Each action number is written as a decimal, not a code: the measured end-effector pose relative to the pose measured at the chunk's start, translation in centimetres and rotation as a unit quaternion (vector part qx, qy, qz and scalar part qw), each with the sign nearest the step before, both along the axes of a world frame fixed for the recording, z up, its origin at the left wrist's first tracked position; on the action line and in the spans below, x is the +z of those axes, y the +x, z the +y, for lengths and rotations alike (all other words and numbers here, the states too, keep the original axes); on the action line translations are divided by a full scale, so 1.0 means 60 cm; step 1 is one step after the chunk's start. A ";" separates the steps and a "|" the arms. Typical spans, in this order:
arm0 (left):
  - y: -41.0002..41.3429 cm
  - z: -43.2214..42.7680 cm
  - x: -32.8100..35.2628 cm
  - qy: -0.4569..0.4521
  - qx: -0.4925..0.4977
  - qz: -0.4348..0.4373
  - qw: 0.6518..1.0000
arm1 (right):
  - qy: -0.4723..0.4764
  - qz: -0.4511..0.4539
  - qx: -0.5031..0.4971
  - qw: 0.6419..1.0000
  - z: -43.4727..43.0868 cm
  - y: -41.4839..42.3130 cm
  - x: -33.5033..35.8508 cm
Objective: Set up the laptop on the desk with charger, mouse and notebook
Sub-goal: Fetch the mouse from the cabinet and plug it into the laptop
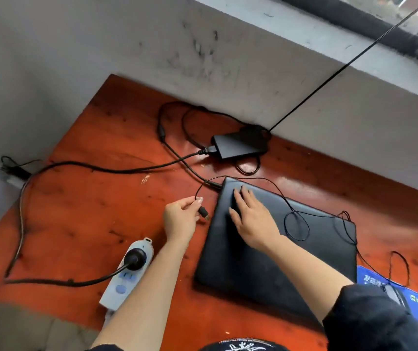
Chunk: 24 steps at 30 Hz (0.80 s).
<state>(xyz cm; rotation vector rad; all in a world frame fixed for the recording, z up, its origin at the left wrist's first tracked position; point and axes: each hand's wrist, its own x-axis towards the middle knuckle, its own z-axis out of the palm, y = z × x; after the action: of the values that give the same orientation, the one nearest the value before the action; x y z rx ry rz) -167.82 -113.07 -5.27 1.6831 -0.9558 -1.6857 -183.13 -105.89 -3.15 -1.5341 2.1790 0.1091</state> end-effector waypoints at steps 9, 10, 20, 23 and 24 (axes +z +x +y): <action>0.011 0.006 -0.024 0.015 0.031 0.035 0.999 | 0.040 0.069 0.026 0.996 0.013 0.008 -0.028; 0.012 0.006 -0.025 0.020 0.033 0.042 0.998 | 0.046 0.078 0.030 0.995 0.013 0.009 -0.031; 0.019 0.010 -0.025 0.031 0.004 0.032 0.999 | 0.069 0.071 0.025 0.995 0.011 0.012 -0.035; 0.020 0.013 -0.024 0.029 0.007 0.030 0.999 | 0.076 0.066 0.025 0.995 0.010 0.014 -0.030; 0.019 0.013 -0.024 0.027 0.008 0.029 0.999 | 0.078 0.062 0.022 0.995 0.009 0.014 -0.030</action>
<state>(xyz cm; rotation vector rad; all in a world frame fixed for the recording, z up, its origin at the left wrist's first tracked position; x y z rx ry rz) -166.67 -112.29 -6.71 1.6637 -0.8736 -1.7540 -182.28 -105.35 -4.94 -1.5241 2.1747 0.3898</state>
